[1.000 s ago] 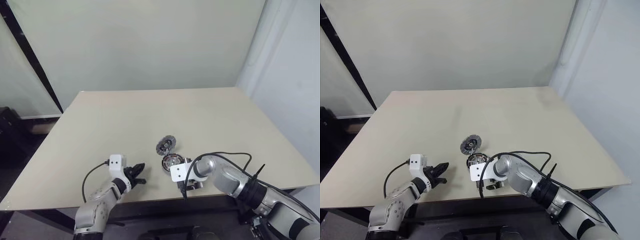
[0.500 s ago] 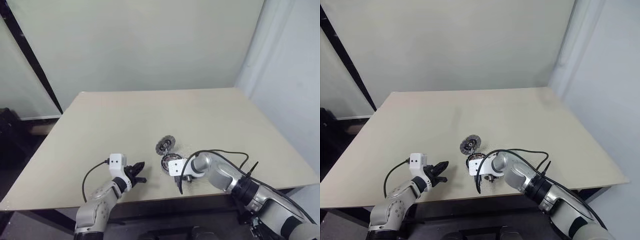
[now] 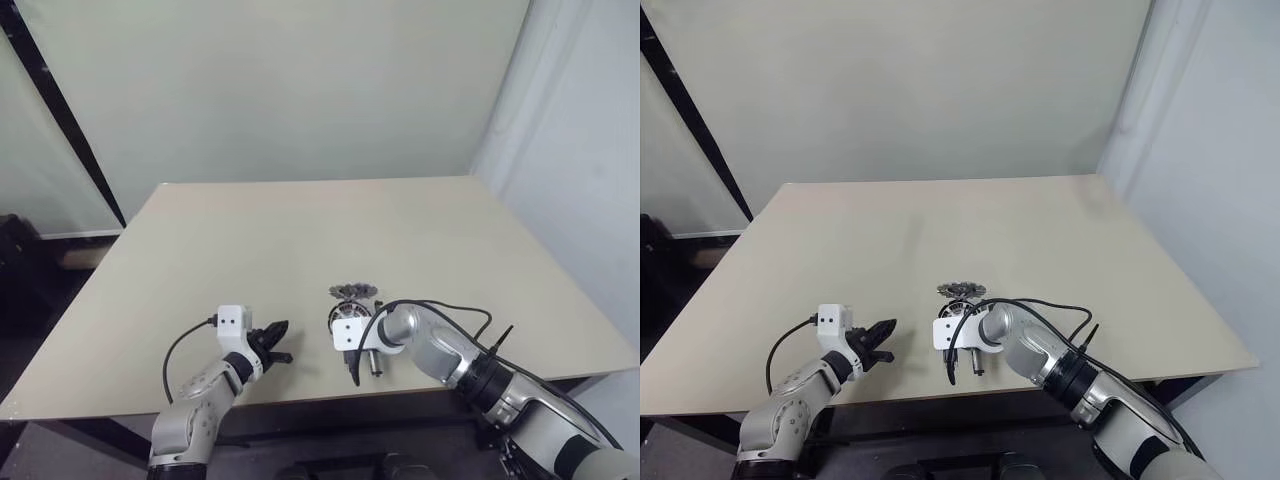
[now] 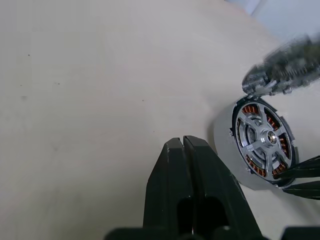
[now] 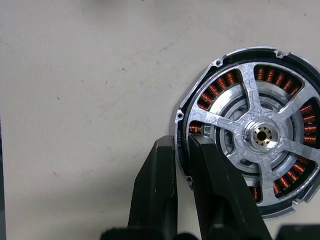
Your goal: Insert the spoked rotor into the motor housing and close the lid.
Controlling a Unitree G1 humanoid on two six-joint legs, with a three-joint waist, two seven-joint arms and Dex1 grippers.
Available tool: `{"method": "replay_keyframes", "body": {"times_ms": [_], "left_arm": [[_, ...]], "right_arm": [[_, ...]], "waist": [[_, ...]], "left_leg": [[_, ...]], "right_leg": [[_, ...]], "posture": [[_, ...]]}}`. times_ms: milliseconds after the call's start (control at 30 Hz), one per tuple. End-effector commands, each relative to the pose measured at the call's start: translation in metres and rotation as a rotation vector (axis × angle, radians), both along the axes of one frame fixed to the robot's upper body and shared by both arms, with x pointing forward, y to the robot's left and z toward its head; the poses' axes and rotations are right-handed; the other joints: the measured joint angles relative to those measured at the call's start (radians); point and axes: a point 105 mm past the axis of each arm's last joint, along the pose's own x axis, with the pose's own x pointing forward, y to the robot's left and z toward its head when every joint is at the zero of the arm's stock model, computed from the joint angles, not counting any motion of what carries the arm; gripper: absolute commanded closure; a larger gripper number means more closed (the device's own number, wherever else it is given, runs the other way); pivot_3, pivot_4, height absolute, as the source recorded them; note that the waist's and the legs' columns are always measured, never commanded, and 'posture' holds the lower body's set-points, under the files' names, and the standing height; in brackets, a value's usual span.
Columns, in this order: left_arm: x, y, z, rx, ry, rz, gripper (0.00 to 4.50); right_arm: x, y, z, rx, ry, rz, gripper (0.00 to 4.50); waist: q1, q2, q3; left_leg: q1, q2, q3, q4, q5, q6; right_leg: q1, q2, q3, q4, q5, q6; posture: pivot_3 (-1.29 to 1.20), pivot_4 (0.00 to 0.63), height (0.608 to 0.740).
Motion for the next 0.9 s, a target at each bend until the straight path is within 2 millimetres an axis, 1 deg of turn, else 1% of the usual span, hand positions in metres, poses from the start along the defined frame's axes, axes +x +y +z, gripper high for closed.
{"method": "replay_keyframes", "body": {"times_ms": [33, 167, 233, 367, 500, 567, 733, 900], "left_arm": [[0.007, -0.001, 0.018, 0.003, -0.076, 0.000, 4.50], [0.008, -0.002, 0.016, 0.006, -0.077, -0.002, 4.50], [0.009, -0.002, 0.016, 0.006, -0.080, -0.001, 4.50], [0.013, -0.002, 0.016, 0.013, -0.092, 0.006, 4.50], [0.016, 0.001, 0.016, 0.018, -0.098, 0.023, 4.50], [0.016, 0.003, 0.015, 0.029, -0.101, 0.024, 4.50], [0.016, 0.006, 0.014, 0.046, -0.103, 0.038, 4.50], [0.016, 0.006, 0.013, 0.050, -0.107, 0.041, 4.50]], "right_arm": [[-0.004, 0.010, 0.018, 0.110, 0.057, -0.068, 4.41], [-0.016, 0.020, 0.032, 0.207, 0.193, -0.184, 4.41], [-0.024, 0.024, 0.034, 0.226, 0.259, -0.234, 4.41], [-0.037, 0.032, 0.032, 0.263, 0.389, -0.378, 4.41], [-0.039, 0.041, 0.027, 0.308, 0.446, -0.536, 4.41], [-0.039, 0.049, 0.025, 0.345, 0.480, -0.629, 4.41], [-0.037, 0.063, 0.025, 0.407, 0.527, -0.770, 4.41], [-0.037, 0.072, 0.025, 0.436, 0.564, -0.847, 4.41]], "waist": [[0.000, 0.000, 0.000], [0.000, 0.000, 0.000], [0.001, 0.000, 0.000], [0.001, 0.000, 0.000], [0.000, 0.000, 0.000], [0.000, 0.000, 0.000], [-0.001, 0.000, 0.000], [0.001, 0.000, 0.000]], "left_leg": [[0.000, 0.000, 0.000, 0.000, 0.000, 0.000], [-0.002, 0.000, -0.001, -0.002, 0.000, 0.000], [-0.002, 0.000, -0.001, -0.002, 0.000, 0.000], [-0.002, 0.000, -0.001, -0.002, 0.000, -0.001], [-0.002, 0.000, -0.001, -0.002, 0.000, -0.001], [-0.002, 0.000, -0.001, -0.002, -0.001, -0.001], [-0.002, 0.000, -0.001, -0.003, -0.001, -0.002], [-0.002, 0.000, -0.001, -0.002, -0.001, -0.002]], "right_leg": [[0.000, 0.000, 0.000, 0.000, 0.000, 0.000], [-0.002, 0.000, 0.000, 0.000, 0.001, 0.002], [-0.003, 0.000, 0.000, 0.000, 0.001, 0.002], [-0.002, 0.000, -0.001, 0.000, 0.001, 0.002], [-0.002, 0.000, -0.001, 0.000, 0.001, 0.002], [-0.003, 0.000, -0.001, 0.000, 0.001, 0.002], [-0.003, 0.000, -0.001, 0.000, 0.001, 0.002], [-0.002, -0.001, -0.002, -0.001, 0.001, 0.001]], "posture": [[0.00, 0.000, 0.740], [0.00, 0.000, 0.740], [0.00, 0.000, 0.740], [0.00, 0.000, 0.740], [0.00, 0.000, 0.740], [0.00, 0.000, 0.740], [0.00, 0.000, 0.740], [0.00, 0.000, 0.740]]}}
